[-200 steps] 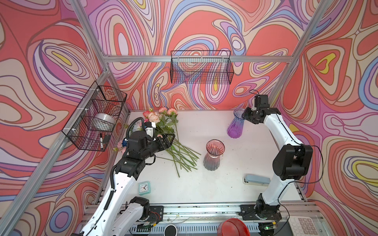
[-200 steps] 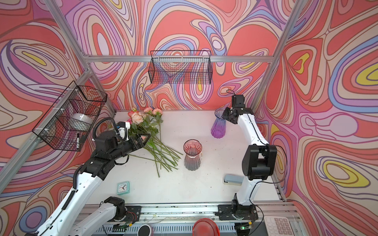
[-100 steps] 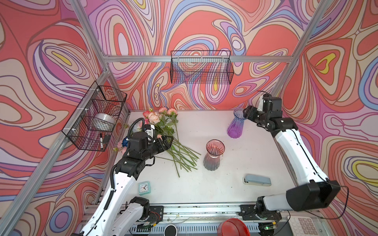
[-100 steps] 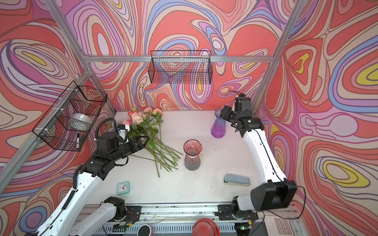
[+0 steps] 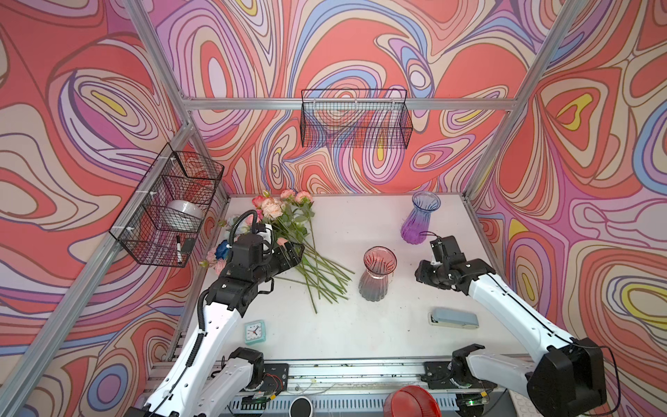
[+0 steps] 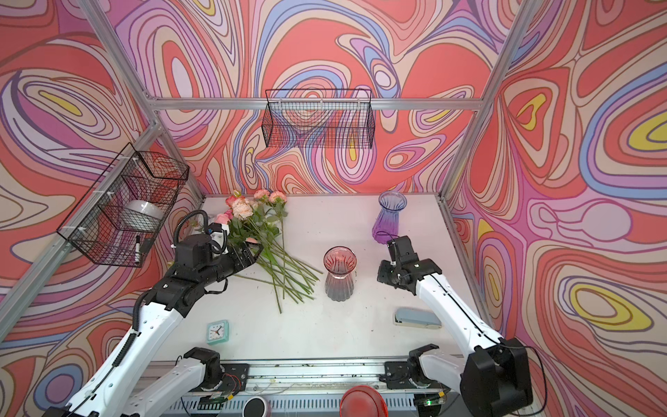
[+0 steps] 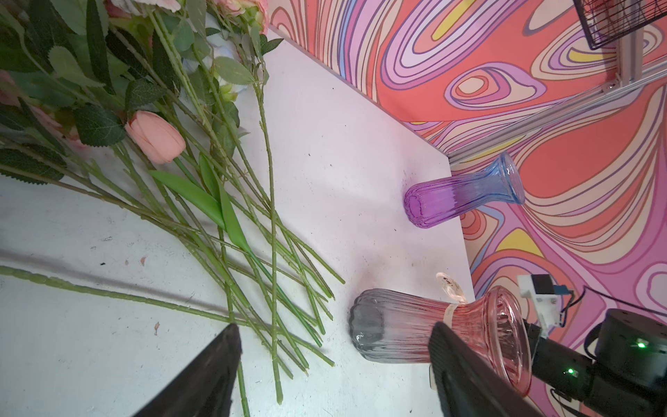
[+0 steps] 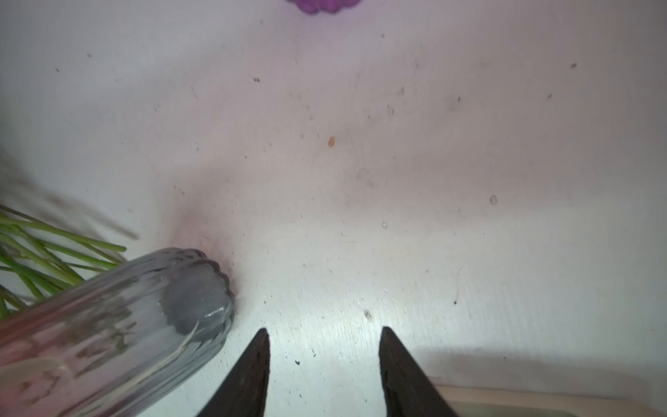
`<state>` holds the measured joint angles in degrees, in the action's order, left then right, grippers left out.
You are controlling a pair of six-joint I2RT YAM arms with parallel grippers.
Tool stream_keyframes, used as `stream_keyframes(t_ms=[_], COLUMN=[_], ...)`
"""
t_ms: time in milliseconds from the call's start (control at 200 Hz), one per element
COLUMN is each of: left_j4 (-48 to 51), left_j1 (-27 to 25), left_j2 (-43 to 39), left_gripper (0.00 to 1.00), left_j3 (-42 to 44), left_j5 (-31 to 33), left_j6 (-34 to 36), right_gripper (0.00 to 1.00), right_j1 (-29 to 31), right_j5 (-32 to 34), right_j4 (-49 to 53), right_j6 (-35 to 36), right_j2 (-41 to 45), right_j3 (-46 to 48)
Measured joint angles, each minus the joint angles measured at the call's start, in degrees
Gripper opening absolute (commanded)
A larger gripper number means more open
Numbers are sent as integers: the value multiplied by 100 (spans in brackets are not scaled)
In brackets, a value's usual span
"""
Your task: Arrange the flowers into the vase
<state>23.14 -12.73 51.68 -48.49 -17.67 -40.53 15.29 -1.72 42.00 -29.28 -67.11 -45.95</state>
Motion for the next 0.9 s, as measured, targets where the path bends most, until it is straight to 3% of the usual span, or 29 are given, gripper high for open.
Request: stream_keyframes(t_ms=[345, 896], left_j4=[2, 103], left_j1=[0, 0], left_j2=[59, 63], left_gripper=[84, 84], left_j3=[44, 101], left_j5=[-2, 122], left_j6=[-22, -22], right_gripper=[33, 28], right_j1=[590, 1189], right_j5=[-1049, -1419], right_j4=[-994, -2500], right_j6=[-2, 0], right_j2=[-970, -2566], right_j3=[739, 7])
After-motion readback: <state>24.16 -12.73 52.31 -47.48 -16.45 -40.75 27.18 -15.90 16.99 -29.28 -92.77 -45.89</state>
